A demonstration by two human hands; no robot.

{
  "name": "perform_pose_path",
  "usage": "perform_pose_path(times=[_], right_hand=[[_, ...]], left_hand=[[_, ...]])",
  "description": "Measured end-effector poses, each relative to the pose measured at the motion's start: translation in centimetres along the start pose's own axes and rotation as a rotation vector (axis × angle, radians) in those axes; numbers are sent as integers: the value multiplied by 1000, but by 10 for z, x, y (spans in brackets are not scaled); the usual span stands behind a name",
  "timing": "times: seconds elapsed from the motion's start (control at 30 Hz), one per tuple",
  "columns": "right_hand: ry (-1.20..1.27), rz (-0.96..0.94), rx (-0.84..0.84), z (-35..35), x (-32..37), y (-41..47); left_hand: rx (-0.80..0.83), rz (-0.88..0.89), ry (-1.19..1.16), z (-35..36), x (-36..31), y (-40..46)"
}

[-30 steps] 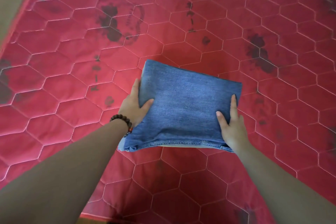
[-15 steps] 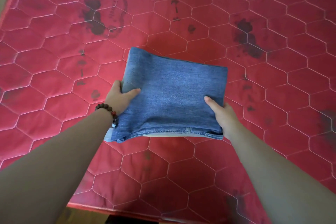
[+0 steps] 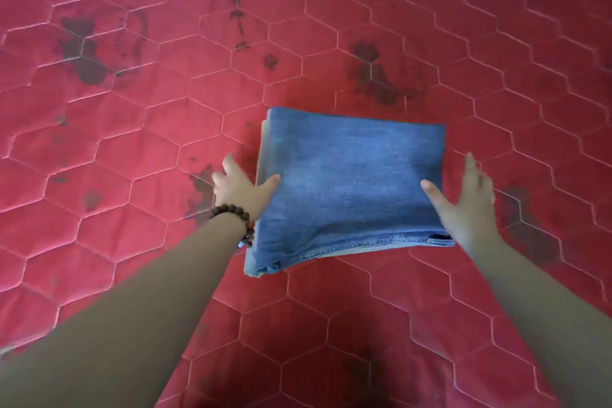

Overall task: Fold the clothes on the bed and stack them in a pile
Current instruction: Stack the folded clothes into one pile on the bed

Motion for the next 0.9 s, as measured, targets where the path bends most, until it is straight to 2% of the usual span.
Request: perform_pose_path(times=[0.03, 0.1, 0.17, 0.23, 0.3, 0.37, 0.5, 0.63, 0.73, 0.9], right_hand=[[-117, -100, -121, -4, 7, -1], [-245, -367, -272, 0, 40, -6], [-287, -593, -270, 25, 81, -10], [-332, -712, -148, 63, 119, -12], [-445, -725, -3, 101, 138, -12], [-573, -704, 45, 126, 137, -8], [-659, -733, -36, 113, 114, 6], [-670, -565, -96, 69, 53, 30], [-629, -479, -111, 65, 36, 30], [-369, -531, -86, 72, 27, 41]], left_hand=[[-109, 108, 90, -1, -14, -6], [-275, 488, 219, 6, -53, -21], [-290, 790, 354, 32, -85, -31], [-189, 893, 551, 64, -102, -25], [-125, 873, 736, 90, -100, -6], [-114, 821, 841, 100, -85, 13], [-153, 813, 829, 101, -69, 24], [-239, 781, 882, 88, -54, 20], [-225, 743, 863, 77, -40, 23], [-153, 769, 689, 78, -35, 35]])
Point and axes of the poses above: each hand's wrist, its own y-axis towards the middle knuckle, its own z-axis out of the palm, x = y × z, the point moved 6 cm from there along y, towards the middle knuckle, and after that the axes turned 2 degrees about -y, right-handed, at the moved point
